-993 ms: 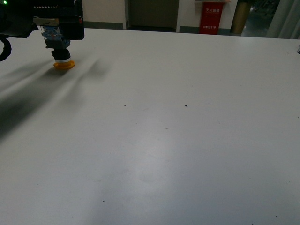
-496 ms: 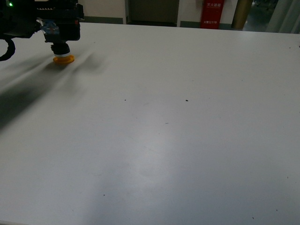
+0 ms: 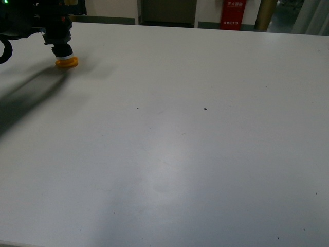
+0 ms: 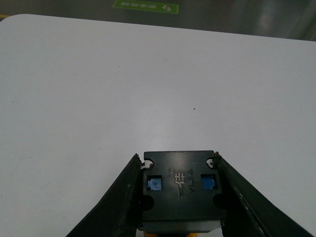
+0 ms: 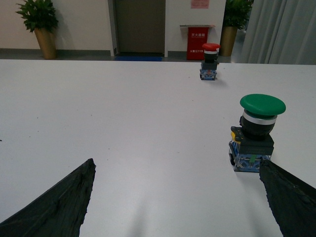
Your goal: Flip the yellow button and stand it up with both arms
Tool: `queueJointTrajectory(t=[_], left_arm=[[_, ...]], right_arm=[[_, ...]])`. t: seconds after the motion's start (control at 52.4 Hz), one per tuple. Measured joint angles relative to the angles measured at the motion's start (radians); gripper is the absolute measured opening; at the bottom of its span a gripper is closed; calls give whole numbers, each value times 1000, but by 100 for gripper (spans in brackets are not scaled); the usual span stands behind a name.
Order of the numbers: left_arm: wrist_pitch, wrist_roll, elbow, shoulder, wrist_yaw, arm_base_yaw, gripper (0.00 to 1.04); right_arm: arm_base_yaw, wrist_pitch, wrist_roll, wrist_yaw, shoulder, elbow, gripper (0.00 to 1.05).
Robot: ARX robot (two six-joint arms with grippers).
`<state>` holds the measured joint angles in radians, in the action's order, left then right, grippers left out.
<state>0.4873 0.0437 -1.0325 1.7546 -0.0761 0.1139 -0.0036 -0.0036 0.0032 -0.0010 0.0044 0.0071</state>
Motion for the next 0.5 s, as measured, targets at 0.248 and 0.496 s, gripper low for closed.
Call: queueJointTrajectory(t=[0.248, 0.496], left_arm=[[86, 200, 64, -22, 85, 28, 36], [310, 498, 137, -23, 188, 84, 36]], right_arm=[[0, 0, 0, 0, 0, 0, 97], [0, 0, 0, 0, 0, 0, 97]])
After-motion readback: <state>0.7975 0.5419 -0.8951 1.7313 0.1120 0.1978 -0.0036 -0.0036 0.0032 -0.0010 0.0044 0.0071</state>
